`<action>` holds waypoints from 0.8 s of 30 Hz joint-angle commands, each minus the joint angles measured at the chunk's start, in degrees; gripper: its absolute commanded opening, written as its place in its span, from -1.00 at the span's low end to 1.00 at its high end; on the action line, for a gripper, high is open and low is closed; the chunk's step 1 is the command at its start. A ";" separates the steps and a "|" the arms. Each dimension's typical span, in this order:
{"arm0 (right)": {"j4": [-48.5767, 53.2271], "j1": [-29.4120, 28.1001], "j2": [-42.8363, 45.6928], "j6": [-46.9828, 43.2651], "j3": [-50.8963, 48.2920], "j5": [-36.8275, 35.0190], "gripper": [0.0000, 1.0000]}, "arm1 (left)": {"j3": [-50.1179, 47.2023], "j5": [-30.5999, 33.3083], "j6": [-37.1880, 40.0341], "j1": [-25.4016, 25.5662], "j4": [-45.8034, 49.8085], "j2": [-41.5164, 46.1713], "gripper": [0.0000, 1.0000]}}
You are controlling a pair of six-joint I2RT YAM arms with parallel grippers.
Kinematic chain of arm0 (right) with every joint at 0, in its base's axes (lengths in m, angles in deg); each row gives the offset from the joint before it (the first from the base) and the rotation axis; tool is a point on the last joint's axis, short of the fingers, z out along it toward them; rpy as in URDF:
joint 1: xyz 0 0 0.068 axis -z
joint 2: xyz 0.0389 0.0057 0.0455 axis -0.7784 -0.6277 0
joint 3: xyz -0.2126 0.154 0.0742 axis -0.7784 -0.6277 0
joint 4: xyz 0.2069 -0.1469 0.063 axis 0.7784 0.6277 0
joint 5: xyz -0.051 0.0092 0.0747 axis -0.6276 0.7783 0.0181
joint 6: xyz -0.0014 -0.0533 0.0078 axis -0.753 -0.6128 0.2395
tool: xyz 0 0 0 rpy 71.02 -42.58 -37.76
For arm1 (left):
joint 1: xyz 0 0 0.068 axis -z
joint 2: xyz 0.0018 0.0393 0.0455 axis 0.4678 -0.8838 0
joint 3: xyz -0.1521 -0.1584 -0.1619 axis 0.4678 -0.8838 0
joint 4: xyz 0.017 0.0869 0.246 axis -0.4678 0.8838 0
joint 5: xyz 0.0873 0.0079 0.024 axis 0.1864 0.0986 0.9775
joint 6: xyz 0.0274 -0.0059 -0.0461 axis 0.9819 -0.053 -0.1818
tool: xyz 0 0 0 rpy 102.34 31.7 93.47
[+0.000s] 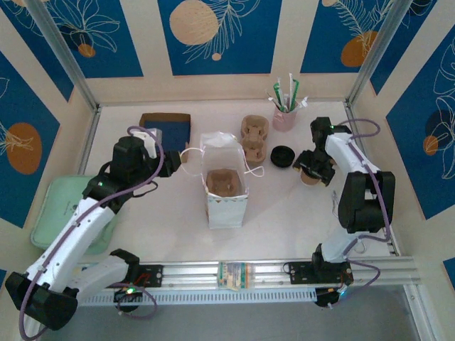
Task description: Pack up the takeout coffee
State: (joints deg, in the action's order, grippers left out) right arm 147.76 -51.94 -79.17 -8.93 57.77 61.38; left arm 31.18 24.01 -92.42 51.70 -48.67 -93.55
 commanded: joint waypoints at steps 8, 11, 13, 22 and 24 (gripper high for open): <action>12.57 -6.32 5.94 -3.83 16.08 6.56 0.29 | -5.34 -8.06 -8.31 -5.52 -2.52 -0.09 -0.21; 15.28 -8.08 6.08 -4.57 20.40 7.01 0.29 | -8.94 -10.52 -12.10 -7.89 -5.62 1.75 -0.21; 16.56 -8.99 6.27 -4.90 22.75 7.82 0.29 | -11.18 -11.67 -14.15 -9.18 -6.97 2.54 -0.21; 20.10 -11.50 7.45 -5.47 31.60 13.62 0.24 | -20.29 -10.72 -18.15 -8.17 -10.54 2.05 -0.31; 21.06 -12.18 7.03 -5.60 33.66 13.77 0.24 | -21.78 -9.96 -18.63 -7.23 -11.83 2.33 -0.31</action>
State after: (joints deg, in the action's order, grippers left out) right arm 165.53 -63.26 -73.60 -13.63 88.39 72.02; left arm 11.07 13.94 -109.12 43.40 -57.15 -91.89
